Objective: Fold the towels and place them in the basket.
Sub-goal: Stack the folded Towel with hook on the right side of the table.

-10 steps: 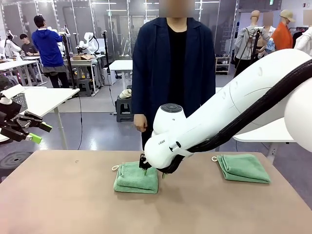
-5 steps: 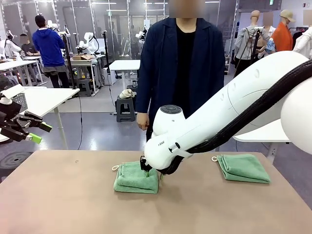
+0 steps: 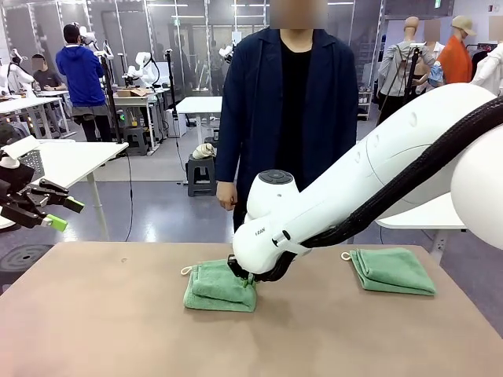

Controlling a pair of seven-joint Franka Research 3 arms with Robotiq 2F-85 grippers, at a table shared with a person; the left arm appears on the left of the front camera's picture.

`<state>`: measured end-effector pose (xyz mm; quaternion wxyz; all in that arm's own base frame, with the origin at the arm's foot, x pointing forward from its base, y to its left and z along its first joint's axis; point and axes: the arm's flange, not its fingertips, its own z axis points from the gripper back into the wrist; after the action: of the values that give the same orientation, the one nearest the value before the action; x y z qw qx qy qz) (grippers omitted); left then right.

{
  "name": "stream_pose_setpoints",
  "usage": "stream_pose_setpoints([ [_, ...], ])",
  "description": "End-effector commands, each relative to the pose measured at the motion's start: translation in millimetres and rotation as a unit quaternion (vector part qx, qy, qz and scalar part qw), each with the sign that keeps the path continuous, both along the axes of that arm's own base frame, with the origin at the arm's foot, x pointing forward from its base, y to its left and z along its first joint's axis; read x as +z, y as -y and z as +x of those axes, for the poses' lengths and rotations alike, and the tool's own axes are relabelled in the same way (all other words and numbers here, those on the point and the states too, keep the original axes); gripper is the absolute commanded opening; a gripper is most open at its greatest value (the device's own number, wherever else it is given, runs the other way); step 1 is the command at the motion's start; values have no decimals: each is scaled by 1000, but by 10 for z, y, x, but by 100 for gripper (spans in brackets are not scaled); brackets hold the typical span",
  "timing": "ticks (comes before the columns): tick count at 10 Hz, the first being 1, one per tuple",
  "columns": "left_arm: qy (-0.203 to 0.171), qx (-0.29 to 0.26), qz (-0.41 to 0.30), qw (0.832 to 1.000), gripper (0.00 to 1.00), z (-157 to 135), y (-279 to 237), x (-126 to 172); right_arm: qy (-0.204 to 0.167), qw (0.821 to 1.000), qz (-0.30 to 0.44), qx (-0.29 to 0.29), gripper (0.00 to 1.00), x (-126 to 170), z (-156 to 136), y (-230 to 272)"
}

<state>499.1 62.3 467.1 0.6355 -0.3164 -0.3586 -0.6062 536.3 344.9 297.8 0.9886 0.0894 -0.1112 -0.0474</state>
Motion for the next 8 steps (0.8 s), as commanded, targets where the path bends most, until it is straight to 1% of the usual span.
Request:
stream_pose_setpoints([
  [1,2,0,-2,1000,89,-18,10,12,5,1000,-3,5,0,-40,16,-3],
  [2,2,0,-2,1000,89,-18,10,12,2,1000,-4,7,0,-22,3,-5],
  [3,2,0,-2,1000,89,-18,10,12,7,1000,-8,10,0,10,-2,-3],
  [4,2,0,-2,1000,89,-18,10,12,3,1000,-13,-5,0,46,15,13],
  [5,2,0,-2,1000,89,-18,10,12,1,1000,-1,3,0,5,0,0],
  [8,2,0,-2,1000,89,-18,10,12,1,1000,-1,3,0,5,0,0],
])
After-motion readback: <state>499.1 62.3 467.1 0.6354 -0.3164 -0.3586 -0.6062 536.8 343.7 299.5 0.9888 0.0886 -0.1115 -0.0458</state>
